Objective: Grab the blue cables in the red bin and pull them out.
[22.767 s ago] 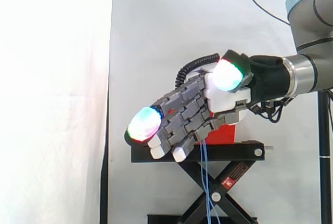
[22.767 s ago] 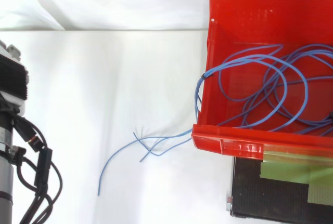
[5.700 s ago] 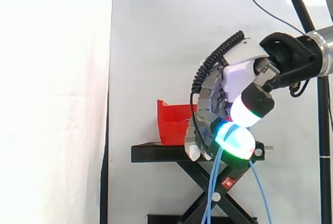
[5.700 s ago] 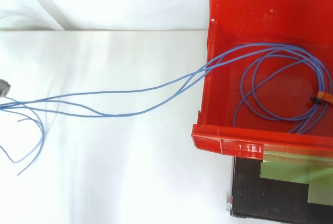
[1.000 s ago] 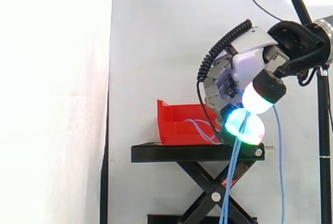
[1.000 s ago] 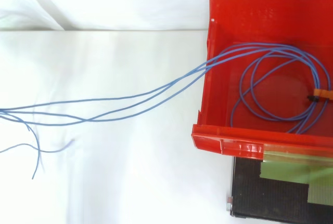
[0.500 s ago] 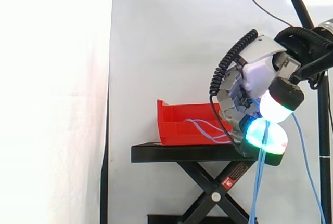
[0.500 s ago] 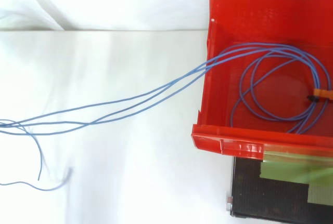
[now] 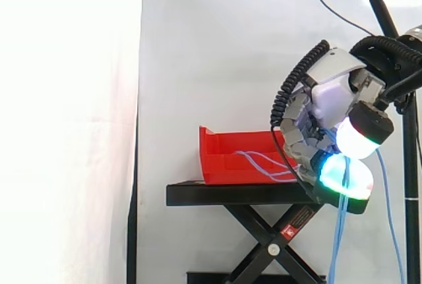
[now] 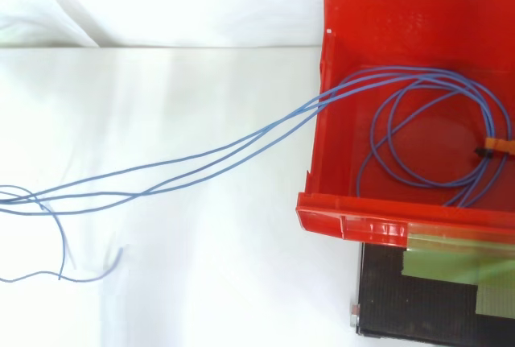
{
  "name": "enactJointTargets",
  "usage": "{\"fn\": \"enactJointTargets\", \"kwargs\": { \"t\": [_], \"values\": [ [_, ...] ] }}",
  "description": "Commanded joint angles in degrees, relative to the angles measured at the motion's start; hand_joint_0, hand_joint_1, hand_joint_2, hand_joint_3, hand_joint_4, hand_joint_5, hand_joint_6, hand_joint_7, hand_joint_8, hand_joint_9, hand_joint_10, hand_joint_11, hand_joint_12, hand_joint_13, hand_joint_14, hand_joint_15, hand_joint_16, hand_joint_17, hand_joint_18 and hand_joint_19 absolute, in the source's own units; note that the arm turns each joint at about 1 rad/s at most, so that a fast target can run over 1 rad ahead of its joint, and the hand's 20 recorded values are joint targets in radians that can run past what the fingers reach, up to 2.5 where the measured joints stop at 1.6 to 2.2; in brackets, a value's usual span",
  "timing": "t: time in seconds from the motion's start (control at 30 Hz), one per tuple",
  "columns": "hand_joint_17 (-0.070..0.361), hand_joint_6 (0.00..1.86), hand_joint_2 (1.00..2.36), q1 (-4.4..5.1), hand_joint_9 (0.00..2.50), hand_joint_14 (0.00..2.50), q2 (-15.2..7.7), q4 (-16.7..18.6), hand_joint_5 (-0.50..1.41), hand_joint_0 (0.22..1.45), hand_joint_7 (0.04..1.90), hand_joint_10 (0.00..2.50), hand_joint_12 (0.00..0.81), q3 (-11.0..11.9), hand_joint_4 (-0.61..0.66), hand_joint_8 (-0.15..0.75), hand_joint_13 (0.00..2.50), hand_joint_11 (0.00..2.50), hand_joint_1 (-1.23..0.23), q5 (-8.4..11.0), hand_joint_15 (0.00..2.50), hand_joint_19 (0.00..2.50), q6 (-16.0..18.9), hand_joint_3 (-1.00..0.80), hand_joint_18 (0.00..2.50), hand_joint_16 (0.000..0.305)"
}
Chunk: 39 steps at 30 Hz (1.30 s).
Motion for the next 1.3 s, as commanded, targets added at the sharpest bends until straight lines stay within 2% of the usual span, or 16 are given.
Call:
{"fn": "enactJointTargets", "kwargs": {
  "t": [0.0,0.63,0.83,1.0,1.07,1.13,1.27],
  "values": [
    [0.099,0.81,1.0,-0.03,0.72,1.86,-0.01,-0.02,0.75,0.7,0.64,2.18,0.351,-0.02,0.16,0.327,0.96,1.12,-0.82,0.0,1.05,1.19,0.0,-1.0,0.84,0.044],
    [0.108,0.77,1.0,-0.03,0.75,1.88,0.43,-0.11,0.77,0.66,0.64,2.14,0.373,-0.02,0.17,0.334,0.97,1.12,-0.78,0.0,1.01,1.17,0.0,-1.0,0.86,0.048],
    [0.108,0.76,1.0,-0.12,0.75,1.88,0.43,0.15,0.78,0.65,0.64,2.14,0.375,-0.02,0.17,0.338,0.98,1.12,-0.79,0.0,1.01,1.16,2.55,-1.0,0.86,0.048],
    [0.11,0.74,1.0,-0.03,0.76,1.88,0.43,0.15,0.8,0.65,0.65,2.12,0.372,-0.02,0.18,0.336,0.98,1.12,-0.8,0.09,1.0,1.16,7.73,-1.0,0.86,0.049],
    [0.11,0.74,1.0,-0.03,0.77,1.87,0.43,0.15,0.81,0.65,0.64,2.12,0.377,-0.02,0.17,0.338,0.99,1.13,-0.81,0.09,1.01,1.16,8.7,-1.0,0.87,0.049],
    [0.108,0.74,1.0,0.06,0.77,1.86,0.43,0.15,0.81,0.66,0.65,2.11,0.367,-0.02,0.17,0.333,0.99,1.13,-0.82,0.09,1.01,1.16,9.4,-1.0,0.86,0.048],
    [0.092,0.73,1.0,0.06,0.78,1.75,0.43,0.15,0.82,0.75,0.67,2.0,0.332,-0.02,0.14,0.296,0.98,1.22,-0.86,0.0,1.1,1.19,10.19,-1.0,0.82,0.041]
  ]
}}
